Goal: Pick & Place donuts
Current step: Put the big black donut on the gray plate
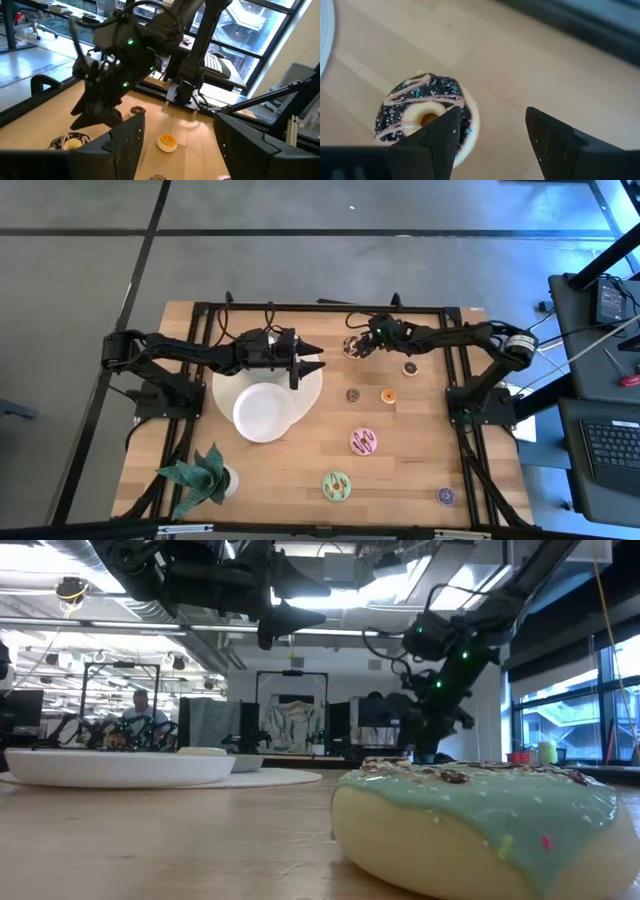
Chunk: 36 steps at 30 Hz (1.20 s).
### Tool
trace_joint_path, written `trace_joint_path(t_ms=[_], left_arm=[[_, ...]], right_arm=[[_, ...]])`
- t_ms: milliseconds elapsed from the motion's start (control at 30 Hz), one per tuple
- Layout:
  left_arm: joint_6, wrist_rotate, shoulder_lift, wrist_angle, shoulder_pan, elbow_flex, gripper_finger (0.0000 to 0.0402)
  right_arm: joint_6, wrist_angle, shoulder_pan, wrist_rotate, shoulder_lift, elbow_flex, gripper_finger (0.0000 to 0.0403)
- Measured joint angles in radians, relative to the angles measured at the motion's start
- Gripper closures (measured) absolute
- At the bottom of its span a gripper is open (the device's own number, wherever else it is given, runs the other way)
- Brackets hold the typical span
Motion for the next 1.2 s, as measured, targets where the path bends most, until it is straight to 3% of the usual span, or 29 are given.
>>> trace_joint_path(t_ms=[467, 933, 1200], left_arm=[[0.000, 0.000, 0.000, -0.004, 0.000, 0.000, 0.0171], [0.000, 0.001, 0.000, -0.004, 0.000, 0.000, 0.0171], [0.000, 0.000, 0.000, -0.004, 0.000, 0.000, 0.0171]], right_arm=[[0.050, 0.053, -0.003, -0.079, 0.101, 0.000, 0.0187], [0.038, 0.055, -0.002, -0.163, 0.100, 0.000, 0.0325], [-0.037, 0.083, -0.001, -0.174, 0.077, -0.002, 0.0363]])
